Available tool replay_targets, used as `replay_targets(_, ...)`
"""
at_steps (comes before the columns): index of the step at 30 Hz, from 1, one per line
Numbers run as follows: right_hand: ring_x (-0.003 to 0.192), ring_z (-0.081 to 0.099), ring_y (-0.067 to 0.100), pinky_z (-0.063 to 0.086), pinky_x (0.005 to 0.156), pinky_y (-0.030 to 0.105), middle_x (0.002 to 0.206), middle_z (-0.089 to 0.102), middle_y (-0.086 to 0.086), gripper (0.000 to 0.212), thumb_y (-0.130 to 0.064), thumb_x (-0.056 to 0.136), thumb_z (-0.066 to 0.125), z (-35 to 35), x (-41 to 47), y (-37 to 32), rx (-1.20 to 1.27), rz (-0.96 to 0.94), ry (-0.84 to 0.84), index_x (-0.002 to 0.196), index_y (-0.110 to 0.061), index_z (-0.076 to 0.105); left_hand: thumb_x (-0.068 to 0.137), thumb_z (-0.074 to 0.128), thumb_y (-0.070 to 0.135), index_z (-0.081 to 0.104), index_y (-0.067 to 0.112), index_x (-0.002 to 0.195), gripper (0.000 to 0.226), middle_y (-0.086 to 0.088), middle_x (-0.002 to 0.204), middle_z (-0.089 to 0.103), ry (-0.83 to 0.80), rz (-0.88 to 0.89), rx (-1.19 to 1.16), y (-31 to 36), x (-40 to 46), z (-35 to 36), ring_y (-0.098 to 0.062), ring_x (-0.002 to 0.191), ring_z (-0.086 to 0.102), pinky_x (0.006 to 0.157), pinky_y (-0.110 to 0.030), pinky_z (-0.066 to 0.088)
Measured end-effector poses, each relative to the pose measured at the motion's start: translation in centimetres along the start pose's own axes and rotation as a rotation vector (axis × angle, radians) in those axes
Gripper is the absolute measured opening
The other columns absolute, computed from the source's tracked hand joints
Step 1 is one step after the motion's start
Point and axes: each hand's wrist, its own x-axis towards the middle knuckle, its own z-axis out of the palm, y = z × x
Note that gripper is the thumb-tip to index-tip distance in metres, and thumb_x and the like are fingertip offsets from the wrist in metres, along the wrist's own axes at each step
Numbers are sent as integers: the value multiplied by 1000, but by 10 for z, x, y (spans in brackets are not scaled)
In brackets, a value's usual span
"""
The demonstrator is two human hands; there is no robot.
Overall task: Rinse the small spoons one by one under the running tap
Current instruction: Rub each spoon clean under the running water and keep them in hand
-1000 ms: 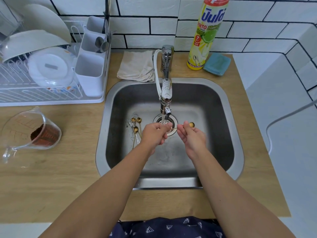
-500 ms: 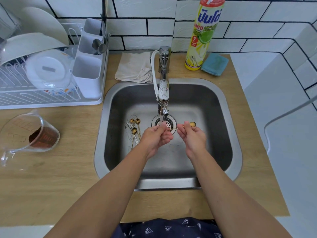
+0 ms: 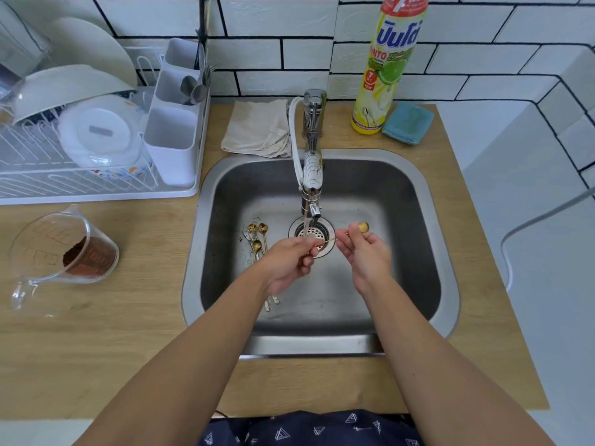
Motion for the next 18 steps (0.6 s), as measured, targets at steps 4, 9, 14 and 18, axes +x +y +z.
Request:
replay_targets(4,65,69,1,51,56,14,78,76,-2,13,-14,100,67,2,-1,2,-54,10,2,88,-11,71,106,48,17,65,4,104,21,-3,82,77,64,27,128,-3,-6,0,-5,56,63,51,-16,48)
replay_targets(9,49,48,3,38,43,15,61,68,-9,4,-12,87,80,19,-19,32,-333,104,-107,89,-15,77,105,50,19,68,3,104,23,-8,83,76,149,41,111,-6,-13,-6,-6,50,58,45,-17,43)
replay_targets(14,50,40,4,34,42,16,82,76,-2,7,-19,88,80,24,-11,25,-334,168,-119,92,-13,79,105,51,22,65,3,104,24,-4,81,76,179,43,116,-2,-22,-25,-6,47,53,44,-18,40)
replay_targets(18,48,37,4,31,40,16,90,75,5,15,-18,89,80,28,-9,26,-204,169,-27,102,-10,77,106,49,21,62,4,101,22,-6,83,75,209,44,113,0,-27,-29,-6,46,50,46,-20,38)
